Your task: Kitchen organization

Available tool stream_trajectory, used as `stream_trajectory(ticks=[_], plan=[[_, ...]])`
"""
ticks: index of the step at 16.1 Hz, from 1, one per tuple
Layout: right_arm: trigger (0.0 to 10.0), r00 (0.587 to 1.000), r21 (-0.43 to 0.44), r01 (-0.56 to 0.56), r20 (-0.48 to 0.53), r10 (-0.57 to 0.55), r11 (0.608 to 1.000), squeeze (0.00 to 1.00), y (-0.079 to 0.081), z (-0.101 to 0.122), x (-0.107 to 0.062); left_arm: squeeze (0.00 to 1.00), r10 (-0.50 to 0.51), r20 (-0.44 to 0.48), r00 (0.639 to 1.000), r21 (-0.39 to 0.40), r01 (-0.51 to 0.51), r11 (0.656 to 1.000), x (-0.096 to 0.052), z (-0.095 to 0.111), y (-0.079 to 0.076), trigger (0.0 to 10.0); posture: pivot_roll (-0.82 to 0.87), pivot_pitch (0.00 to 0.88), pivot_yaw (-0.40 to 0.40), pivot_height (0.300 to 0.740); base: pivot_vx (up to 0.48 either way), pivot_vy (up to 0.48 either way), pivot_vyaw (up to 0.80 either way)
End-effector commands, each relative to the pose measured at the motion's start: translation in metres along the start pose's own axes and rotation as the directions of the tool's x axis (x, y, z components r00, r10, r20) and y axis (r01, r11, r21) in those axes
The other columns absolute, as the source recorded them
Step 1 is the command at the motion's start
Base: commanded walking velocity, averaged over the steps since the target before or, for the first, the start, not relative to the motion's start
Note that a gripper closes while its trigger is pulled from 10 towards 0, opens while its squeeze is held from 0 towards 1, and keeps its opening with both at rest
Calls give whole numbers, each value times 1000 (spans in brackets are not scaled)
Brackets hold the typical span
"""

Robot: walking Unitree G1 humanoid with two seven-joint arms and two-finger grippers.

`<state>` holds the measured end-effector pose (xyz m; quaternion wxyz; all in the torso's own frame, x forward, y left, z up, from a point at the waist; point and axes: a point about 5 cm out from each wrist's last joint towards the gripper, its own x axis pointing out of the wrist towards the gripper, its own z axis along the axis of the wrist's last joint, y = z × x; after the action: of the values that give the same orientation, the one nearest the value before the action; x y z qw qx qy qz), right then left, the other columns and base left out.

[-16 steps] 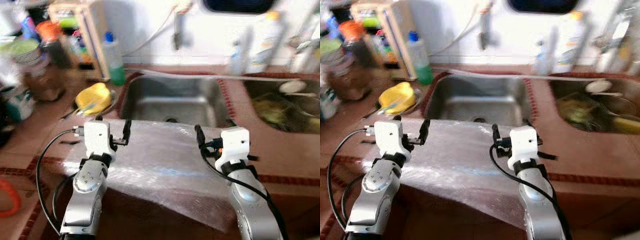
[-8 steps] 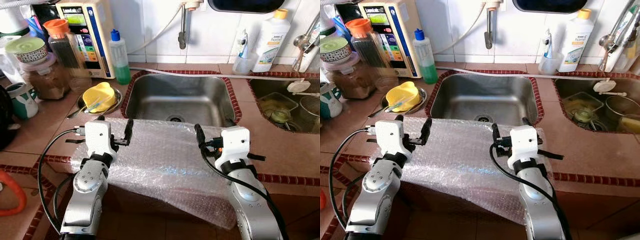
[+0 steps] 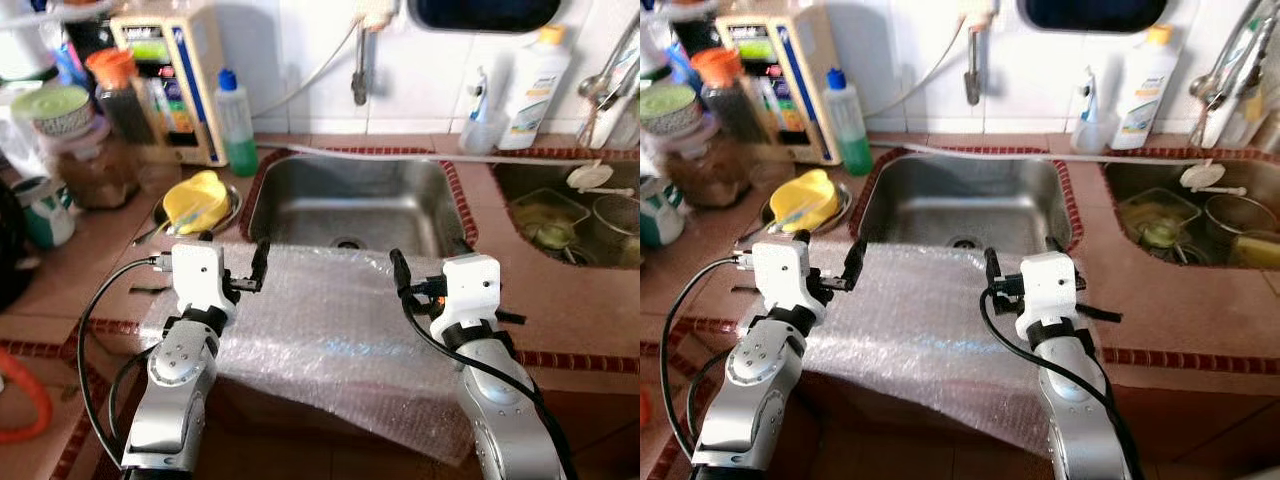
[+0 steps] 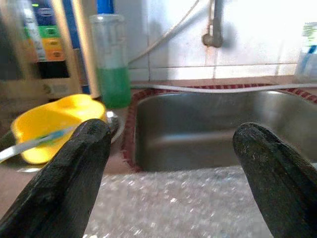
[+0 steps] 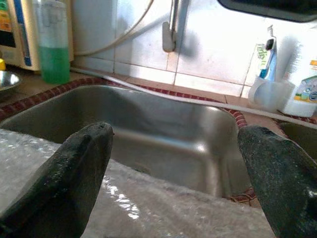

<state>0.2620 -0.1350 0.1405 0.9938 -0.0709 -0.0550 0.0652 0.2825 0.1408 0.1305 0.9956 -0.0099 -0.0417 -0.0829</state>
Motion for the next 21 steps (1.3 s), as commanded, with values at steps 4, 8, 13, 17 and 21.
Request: stream_trajectory(ticks=[4, 8, 13, 17, 21], plan=[[10000, 1000, -2, 9, 27, -9, 1000, 0, -1, 5, 0, 0, -5, 28, 1000, 5, 5, 1000, 1, 7, 0, 10000, 17, 19, 76, 740, 292, 0, 0], [10000, 1000, -7, 4, 26, -3, 1000, 0, -1, 5, 0, 0, -6, 27, 1000, -2, 6, 1000, 2, 7, -1, 10000, 13, 21, 73, 740, 287, 0, 0], [10000, 1000, -11, -5, 28, 6, 1000, 0, 0, 5, -1, 0, -9, 29, 1000, 8, 9, 1000, 1, 7, -2, 10000, 13, 20, 72, 740, 288, 0, 0], [10000, 1000, -14, -5, 27, 5, 1000, 0, -1, 5, 0, 0, 8, 32, 999, -23, -7, 1000, 1, 7, -2, 10000, 13, 19, 69, 740, 218, 0, 0], [10000, 1000, -17, -12, 27, 12, 1000, 0, -1, 5, -1, 0, 12, 22, 1000, -7, -12, 1000, 0, 5, -3, 10000, 15, 20, 64, 740, 0, 0, 0]])
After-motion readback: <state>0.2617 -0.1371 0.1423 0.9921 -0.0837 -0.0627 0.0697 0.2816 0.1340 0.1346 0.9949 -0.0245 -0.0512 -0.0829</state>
